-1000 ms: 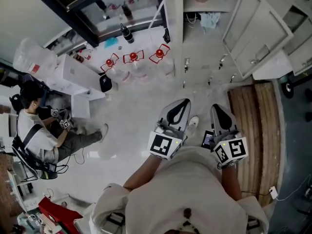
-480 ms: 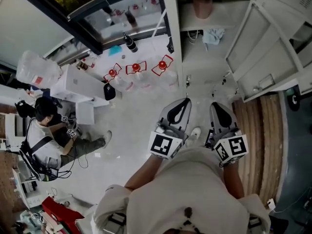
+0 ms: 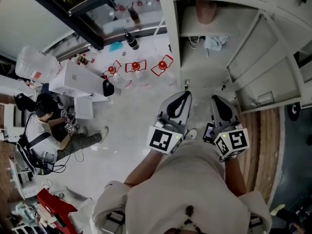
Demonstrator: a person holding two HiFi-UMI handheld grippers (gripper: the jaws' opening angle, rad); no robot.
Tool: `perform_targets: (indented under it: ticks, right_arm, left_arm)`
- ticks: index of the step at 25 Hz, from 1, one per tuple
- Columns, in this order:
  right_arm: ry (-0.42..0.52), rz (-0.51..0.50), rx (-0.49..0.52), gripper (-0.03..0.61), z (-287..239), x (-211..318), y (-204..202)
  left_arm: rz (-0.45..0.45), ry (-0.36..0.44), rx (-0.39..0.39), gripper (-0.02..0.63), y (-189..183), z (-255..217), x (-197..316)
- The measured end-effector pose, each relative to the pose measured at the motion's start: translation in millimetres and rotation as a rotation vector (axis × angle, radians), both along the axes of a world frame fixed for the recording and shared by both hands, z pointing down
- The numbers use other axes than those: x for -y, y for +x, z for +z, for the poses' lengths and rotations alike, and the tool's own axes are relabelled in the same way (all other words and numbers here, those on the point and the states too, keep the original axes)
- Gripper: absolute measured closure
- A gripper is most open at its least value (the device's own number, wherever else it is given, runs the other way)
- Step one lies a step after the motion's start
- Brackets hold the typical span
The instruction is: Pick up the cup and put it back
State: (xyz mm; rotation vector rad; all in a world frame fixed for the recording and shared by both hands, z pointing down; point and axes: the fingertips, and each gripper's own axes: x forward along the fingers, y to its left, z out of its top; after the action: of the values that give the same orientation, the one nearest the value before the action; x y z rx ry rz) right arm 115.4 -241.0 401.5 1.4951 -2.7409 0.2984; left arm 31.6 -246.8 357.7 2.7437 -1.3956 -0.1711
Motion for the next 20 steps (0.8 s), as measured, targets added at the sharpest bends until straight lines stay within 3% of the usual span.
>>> perform_targets:
  ticks: [6,15,16,18,20]
  right_arm:
    - [0.03,0.038,-0.029,0.552,-17.3,44.4,-4.0]
    - [0.107,0.131,-0.041,0.548,-61.8,138.0,3.4]
    - [0.11,0.123,-0.041,0.506,-66.3,149.8,1.1]
    - [0.112,0.102,-0.053,0.324,-73.9,172.2,-5.2]
    - [0.13,0.11,-0.084,0.295,-82.4,194.1,-6.3]
  left_arm:
    - [0.001,0.019,-0.019,0.604,-8.7,-14.2,40.2]
    - [0.148,0.055,-0.057,0.604,17.9,-41.0,95.0]
    - [0.157,0.058,-0.061,0.604,19.8,-42.8,99.9]
    - [0.168,0.056,-0.063,0.604,20.8,-43.7,108.9]
    - [0.169,0.055,-0.061,0.604,19.4,-43.9,117.6]
